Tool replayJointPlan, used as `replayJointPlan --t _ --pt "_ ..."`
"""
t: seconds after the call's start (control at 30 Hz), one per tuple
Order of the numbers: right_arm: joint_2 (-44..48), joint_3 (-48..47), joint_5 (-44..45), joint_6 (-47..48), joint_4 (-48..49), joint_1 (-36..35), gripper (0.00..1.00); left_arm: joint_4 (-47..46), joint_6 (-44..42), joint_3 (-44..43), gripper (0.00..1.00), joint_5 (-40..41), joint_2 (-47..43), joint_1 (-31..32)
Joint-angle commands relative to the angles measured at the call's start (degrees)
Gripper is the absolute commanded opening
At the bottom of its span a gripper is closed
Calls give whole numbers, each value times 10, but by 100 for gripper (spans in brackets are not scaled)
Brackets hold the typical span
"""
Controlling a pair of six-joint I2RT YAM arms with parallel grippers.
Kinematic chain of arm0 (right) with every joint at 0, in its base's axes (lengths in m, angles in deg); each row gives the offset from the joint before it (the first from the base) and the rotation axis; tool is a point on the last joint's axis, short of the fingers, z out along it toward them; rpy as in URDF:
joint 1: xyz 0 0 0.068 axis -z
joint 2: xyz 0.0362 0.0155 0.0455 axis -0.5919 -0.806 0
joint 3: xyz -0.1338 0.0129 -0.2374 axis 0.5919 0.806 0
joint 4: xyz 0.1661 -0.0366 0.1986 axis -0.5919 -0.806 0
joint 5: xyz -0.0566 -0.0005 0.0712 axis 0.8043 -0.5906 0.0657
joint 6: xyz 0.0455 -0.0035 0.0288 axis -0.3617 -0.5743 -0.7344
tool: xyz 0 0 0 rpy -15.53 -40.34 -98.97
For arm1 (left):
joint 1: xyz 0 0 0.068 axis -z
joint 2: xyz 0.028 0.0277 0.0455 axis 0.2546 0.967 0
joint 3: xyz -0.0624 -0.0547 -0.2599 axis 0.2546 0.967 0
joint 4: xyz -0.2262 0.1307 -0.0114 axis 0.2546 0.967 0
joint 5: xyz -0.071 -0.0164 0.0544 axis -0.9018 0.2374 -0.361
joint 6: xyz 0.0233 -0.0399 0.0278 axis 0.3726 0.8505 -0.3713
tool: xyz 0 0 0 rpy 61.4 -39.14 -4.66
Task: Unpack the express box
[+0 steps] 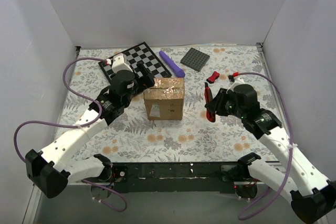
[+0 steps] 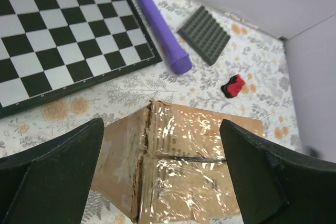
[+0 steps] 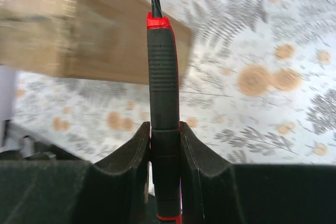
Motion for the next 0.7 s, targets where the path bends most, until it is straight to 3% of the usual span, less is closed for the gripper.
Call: replayJointPlan --t 0.0,0.03,0.13,0.23,0.37,0.5,0.53,0.57,0.67 --pt "-30 81 112 28 68 1 1 -31 -15 -25 93 3 -58 -1" --pt "-25 104 115 31 101 1 1 -39 -17 -12 91 -13 -67 -1" --pt "24 232 99 31 329 9 1 -84 -22 33 90 -78 -115 -1" --pt "37 269 111 1 358 18 1 -107 -21 59 90 -139 -160 -1" --pt "30 230 94 19 313 19 1 -131 -11 89 90 -253 -188 -1" --pt "145 239 0 -14 397 20 1 -235 31 116 91 -430 -197 -1" --pt "162 253 -39 -28 460 19 1 -262 56 122 91 -464 -195 -1" --pt "170 251 -63 -56 479 19 1 -308 71 124 91 -526 -176 -1" --pt "139 192 -180 -86 473 20 1 -342 104 107 90 -589 -122 0"
